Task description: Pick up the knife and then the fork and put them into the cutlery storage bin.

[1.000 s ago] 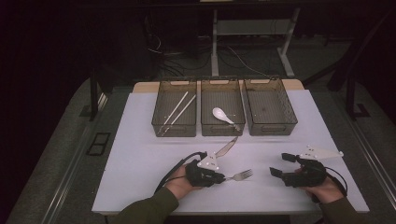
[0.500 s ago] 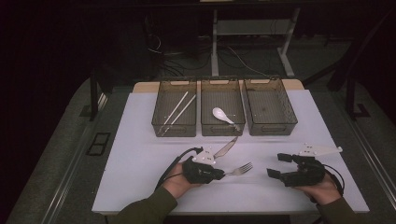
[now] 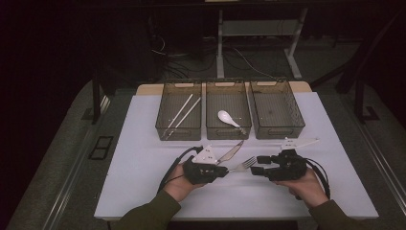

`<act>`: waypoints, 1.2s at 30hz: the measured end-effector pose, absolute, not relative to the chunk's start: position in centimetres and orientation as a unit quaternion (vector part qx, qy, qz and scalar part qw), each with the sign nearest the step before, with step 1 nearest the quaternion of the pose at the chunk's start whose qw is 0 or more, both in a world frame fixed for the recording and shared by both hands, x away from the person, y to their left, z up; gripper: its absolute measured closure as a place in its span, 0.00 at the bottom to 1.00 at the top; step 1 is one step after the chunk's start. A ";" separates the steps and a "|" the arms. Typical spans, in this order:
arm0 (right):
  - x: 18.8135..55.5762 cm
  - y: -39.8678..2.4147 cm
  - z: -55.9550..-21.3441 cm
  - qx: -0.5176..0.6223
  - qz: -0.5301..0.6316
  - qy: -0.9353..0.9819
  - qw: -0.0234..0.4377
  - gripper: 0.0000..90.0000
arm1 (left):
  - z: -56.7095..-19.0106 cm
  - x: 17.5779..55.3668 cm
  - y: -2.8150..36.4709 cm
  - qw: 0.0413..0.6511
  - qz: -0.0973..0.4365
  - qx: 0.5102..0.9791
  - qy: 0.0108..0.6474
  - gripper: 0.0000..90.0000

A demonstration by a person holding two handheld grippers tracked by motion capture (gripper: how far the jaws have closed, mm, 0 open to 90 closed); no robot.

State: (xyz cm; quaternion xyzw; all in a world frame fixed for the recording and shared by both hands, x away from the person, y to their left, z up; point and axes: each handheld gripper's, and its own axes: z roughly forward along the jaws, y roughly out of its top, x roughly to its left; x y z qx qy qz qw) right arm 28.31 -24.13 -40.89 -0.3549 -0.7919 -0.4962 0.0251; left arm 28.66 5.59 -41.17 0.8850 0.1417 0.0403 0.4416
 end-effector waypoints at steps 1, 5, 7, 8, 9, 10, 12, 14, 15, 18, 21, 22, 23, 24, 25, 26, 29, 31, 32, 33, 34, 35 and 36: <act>28.5 -24.0 -40.9 -0.355 -0.494 -0.793 0.029 0.48 | -41.1 28.7 5.6 0.442 0.044 0.885 0.140 0.93; 29.5 -22.9 -41.2 -0.356 -0.494 -0.792 0.051 0.56 | -41.0 28.6 5.6 0.443 0.052 0.884 0.139 0.93; 29.9 -22.5 -41.2 -0.356 -0.493 -0.792 0.062 0.60 | -40.9 28.6 5.6 0.442 0.057 0.884 0.138 0.93; 30.0 -22.3 -41.2 -0.355 -0.494 -0.791 0.065 0.62 | -40.9 28.6 5.6 0.445 0.057 0.883 0.139 0.93; 30.1 -22.2 -41.2 -0.355 -0.494 -0.791 0.065 0.63 | -40.8 28.6 5.7 0.445 0.059 0.883 0.139 0.93; 30.2 -22.1 -41.3 -0.356 -0.494 -0.790 0.067 0.65 | -40.8 28.6 5.7 0.445 0.062 0.883 0.139 0.93; 30.3 -22.2 -41.3 -0.361 -0.497 -0.786 0.073 0.68 | -40.7 28.6 5.7 0.448 0.064 0.881 0.139 0.93; 30.5 -22.2 -41.4 -0.363 -0.499 -0.783 0.076 0.71 | -40.6 28.6 5.7 0.447 0.067 0.881 0.137 0.93; 30.5 -22.2 -41.4 -0.363 -0.501 -0.782 0.076 0.72 | -40.6 28.6 5.7 0.448 0.068 0.881 0.136 0.93; 30.7 -22.1 -41.3 -0.365 -0.504 -0.779 0.075 0.78 | -40.5 28.5 5.8 0.452 0.073 0.879 0.136 0.93; 30.8 -22.2 -41.1 -0.366 -0.515 -0.772 0.072 0.86 | -40.5 28.6 5.8 0.452 0.076 0.878 0.135 0.93; 30.9 -22.3 -41.0 -0.366 -0.518 -0.770 0.073 0.88 | -40.5 28.5 5.8 0.452 0.078 0.878 0.135 0.93; 30.9 -22.3 -40.9 -0.364 -0.522 -0.767 0.074 0.89 | -40.5 28.6 5.8 0.452 0.080 0.878 0.136 0.93; 30.9 -22.2 -40.8 -0.364 -0.521 -0.769 0.070 0.89 | -40.5 28.6 5.8 0.452 0.080 0.878 0.137 0.93; 30.9 -22.2 -40.8 -0.362 -0.522 -0.770 0.065 0.90 | -40.5 28.6 5.8 0.453 0.079 0.877 0.137 0.93; 30.9 -22.2 -40.7 -0.361 -0.523 -0.769 0.063 0.90 | -40.5 28.7 5.8 0.457 0.078 0.875 0.138 0.93; 30.9 -22.1 -40.4 -0.358 -0.530 -0.767 0.056 0.94 | -40.4 28.7 5.8 0.464 0.074 0.872 0.137 0.93; 31.0 -22.1 -40.0 -0.355 -0.536 -0.764 0.049 0.97 | -40.5 28.7 5.7 0.463 0.078 0.872 0.137 0.92; 31.0 -22.0 -39.9 -0.352 -0.534 -0.768 0.043 0.97 | -40.5 28.7 5.7 0.465 0.078 0.871 0.139 0.92; 31.0 -21.9 -39.8 -0.350 -0.533 -0.769 0.040 0.97 | -40.6 28.8 5.7 0.468 0.077 0.869 0.139 0.91; 31.1 -21.9 -39.8 -0.349 -0.534 -0.769 0.039 0.97 | -40.6 28.8 5.8 0.468 0.076 0.869 0.138 0.90; 31.2 -21.9 -39.7 -0.349 -0.534 -0.769 0.038 0.97 | -40.6 28.8 5.8 0.469 0.078 0.868 0.141 0.89; 31.2 -21.9 -39.6 -0.350 -0.534 -0.769 0.033 0.97 | -40.7 28.8 5.9 0.472 0.077 0.866 0.144 0.84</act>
